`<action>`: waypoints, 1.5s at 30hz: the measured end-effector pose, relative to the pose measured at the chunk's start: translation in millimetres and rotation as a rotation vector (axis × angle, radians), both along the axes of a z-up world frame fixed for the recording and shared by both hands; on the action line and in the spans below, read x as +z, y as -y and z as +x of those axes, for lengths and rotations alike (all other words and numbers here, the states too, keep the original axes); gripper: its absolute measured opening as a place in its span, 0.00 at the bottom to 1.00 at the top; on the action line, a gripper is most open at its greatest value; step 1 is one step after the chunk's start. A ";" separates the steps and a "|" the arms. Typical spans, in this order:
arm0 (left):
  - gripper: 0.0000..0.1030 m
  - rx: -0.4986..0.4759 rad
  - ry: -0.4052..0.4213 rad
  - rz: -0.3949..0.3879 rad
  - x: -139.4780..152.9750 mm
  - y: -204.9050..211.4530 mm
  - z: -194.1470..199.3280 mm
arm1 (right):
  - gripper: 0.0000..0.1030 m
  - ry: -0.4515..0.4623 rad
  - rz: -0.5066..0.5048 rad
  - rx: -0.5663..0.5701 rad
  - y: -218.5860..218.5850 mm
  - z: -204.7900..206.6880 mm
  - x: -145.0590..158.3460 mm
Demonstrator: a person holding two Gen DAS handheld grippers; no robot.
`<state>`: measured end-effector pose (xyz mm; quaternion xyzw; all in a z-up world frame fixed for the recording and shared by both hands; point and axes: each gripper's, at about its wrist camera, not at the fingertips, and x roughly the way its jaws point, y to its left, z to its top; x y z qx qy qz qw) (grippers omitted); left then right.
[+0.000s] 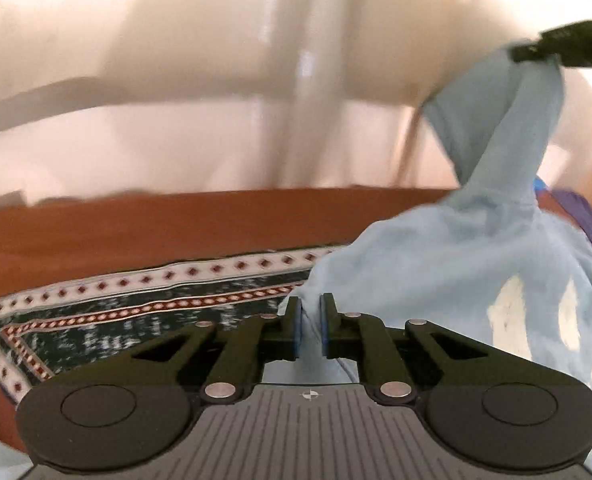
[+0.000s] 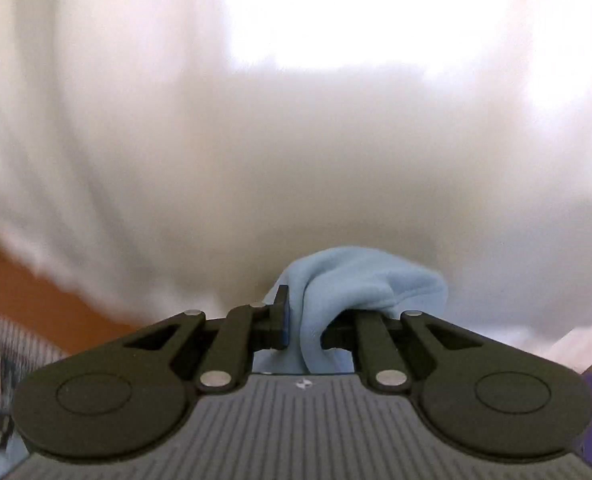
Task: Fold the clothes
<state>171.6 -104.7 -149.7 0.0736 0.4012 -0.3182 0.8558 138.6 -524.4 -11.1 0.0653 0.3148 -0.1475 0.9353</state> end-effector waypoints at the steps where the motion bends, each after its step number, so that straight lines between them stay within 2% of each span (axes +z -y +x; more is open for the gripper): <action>1: 0.04 0.019 0.012 0.009 -2.6 1.3 0.5 | 0.13 0.015 -0.013 -0.020 1.4 2.8 -1.7; 4: 0.04 0.063 0.024 0.063 -21.7 14.7 3.2 | 0.13 0.027 -0.087 -0.059 -1.1 14.2 -25.1; 7: 0.07 0.086 0.014 0.111 -40.7 24.5 6.8 | 0.17 -0.017 -0.148 -0.092 -2.8 29.7 -63.3; 8: 0.17 0.088 0.013 0.128 -45.6 26.7 7.2 | 0.24 -0.044 -0.152 -0.098 -1.8 35.3 -74.4; 9: 0.23 0.086 0.014 0.142 -47.5 27.0 6.6 | 0.45 -0.087 -0.147 -0.094 0.0 41.1 -83.8; 10: 0.25 0.081 0.015 0.152 -47.8 26.1 5.8 | 0.55 -0.139 -0.142 -0.087 1.7 46.9 -92.0; 11: 0.28 0.080 0.012 0.157 -46.3 24.8 6.2 | 0.61 -0.186 -0.137 -0.071 3.1 49.4 -93.8; 12: 0.42 0.083 0.004 0.157 -43.3 23.1 7.7 | 0.61 -0.182 -0.133 -0.054 4.3 45.4 -87.8; 14: 0.50 0.101 -0.002 0.143 -32.6 18.5 9.9 | 0.61 -0.175 -0.125 -0.022 6.9 37.3 -75.8; 18: 0.53 0.125 0.011 0.038 4.3 14.1 12.5 | 0.63 -0.101 -0.044 0.026 24.9 -1.1 -33.8; 21: 0.55 0.104 0.030 -0.019 27.0 24.6 11.2 | 0.69 -0.079 -0.098 0.048 38.4 -38.5 -13.6; 23: 0.59 0.052 0.041 -0.034 35.3 44.3 8.2 | 0.70 -0.098 -0.107 0.062 50.8 -62.7 -11.3; 25: 0.62 -0.017 0.048 -0.023 37.1 68.9 3.8 | 0.70 -0.156 -0.077 0.064 61.8 -84.5 -19.5; 29: 0.67 -0.131 0.076 0.045 29.1 127.6 1.8 | 0.70 -0.289 -0.045 0.072 81.9 -112.9 -60.6; 32: 0.68 -0.134 0.052 0.071 14.9 166.2 9.7 | 0.70 -0.342 0.008 0.076 96.0 -123.3 -94.9; 36: 0.69 -0.150 0.005 0.101 -7.6 196.1 20.7 | 0.70 -0.365 0.065 0.096 98.3 -123.2 -144.0; 41: 0.70 -0.175 -0.017 0.141 -25.2 217.3 27.1 | 0.70 -0.352 0.127 0.103 117.4 -120.3 -165.9; 42: 0.67 -0.178 -0.022 0.142 -27.1 220.0 28.0 | 0.70 -0.354 0.138 0.109 121.4 -118.8 -171.4; 43: 0.56 -0.181 -0.028 0.142 -29.1 222.7 29.0 | 0.69 -0.362 0.151 0.115 124.2 -118.4 -176.2; 44: 0.45 -0.182 -0.032 0.143 -30.9 224.5 30.0 | 0.64 -0.376 0.169 0.124 126.3 -118.2 -180.6; 45: 0.39 -0.179 -0.035 0.145 -32.7 225.6 30.9 | 0.37 -0.399 0.199 0.134 127.3 -118.3 -184.0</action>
